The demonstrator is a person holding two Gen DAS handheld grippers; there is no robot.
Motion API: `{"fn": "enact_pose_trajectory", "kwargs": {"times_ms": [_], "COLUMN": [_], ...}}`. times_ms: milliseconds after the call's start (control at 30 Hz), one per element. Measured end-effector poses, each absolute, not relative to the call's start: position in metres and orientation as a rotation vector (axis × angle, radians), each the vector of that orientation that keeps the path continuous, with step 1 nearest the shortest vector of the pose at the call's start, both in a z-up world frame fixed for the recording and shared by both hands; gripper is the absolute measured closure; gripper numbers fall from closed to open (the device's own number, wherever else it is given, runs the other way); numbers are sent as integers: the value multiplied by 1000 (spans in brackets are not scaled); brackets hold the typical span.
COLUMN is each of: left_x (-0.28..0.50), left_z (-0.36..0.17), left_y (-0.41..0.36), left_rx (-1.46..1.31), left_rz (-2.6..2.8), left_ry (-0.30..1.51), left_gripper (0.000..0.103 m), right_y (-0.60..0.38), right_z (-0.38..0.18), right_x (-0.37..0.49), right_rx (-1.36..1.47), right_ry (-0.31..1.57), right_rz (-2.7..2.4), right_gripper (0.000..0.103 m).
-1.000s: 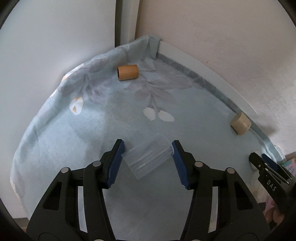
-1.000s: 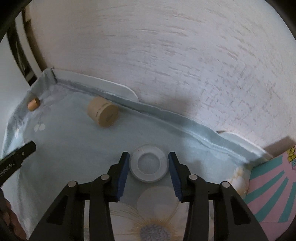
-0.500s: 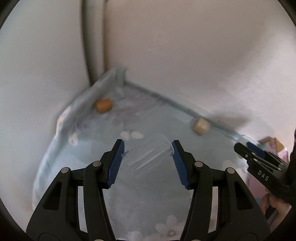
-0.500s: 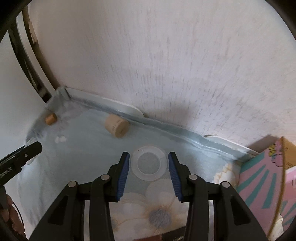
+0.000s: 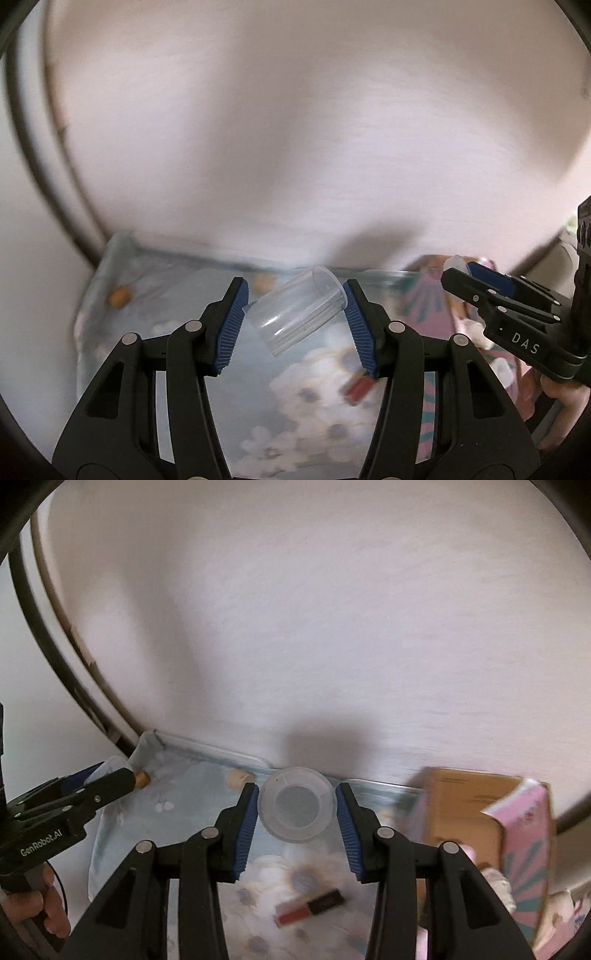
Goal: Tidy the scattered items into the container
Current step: 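Carry the clear tube and white ring into the box and release both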
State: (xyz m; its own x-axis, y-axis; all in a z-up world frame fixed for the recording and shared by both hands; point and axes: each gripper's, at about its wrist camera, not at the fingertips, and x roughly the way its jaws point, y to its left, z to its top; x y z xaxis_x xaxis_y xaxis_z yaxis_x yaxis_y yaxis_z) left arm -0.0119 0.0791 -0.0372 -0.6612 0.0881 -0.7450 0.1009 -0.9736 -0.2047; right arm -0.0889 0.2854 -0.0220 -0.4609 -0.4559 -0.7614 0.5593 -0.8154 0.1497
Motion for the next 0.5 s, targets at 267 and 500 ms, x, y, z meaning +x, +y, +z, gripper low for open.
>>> {"fn": "enact_pose_trajectory", "kwargs": {"times_ms": [267,500], "left_x": [-26,-16], "left_z": [-25,-40], "left_y": [164,234], "left_rx": [1374,1527], "left_rz": [-3025,-3117], "left_ry": [254,153], "left_gripper": [53,53], "right_y": [363,418], "right_z": [-1,-12], "right_x": [-96,-116], "right_rx": [1179,1265], "right_ry": [164,197], "right_rz": [-2385,-2360], "right_gripper": [64,64]}}
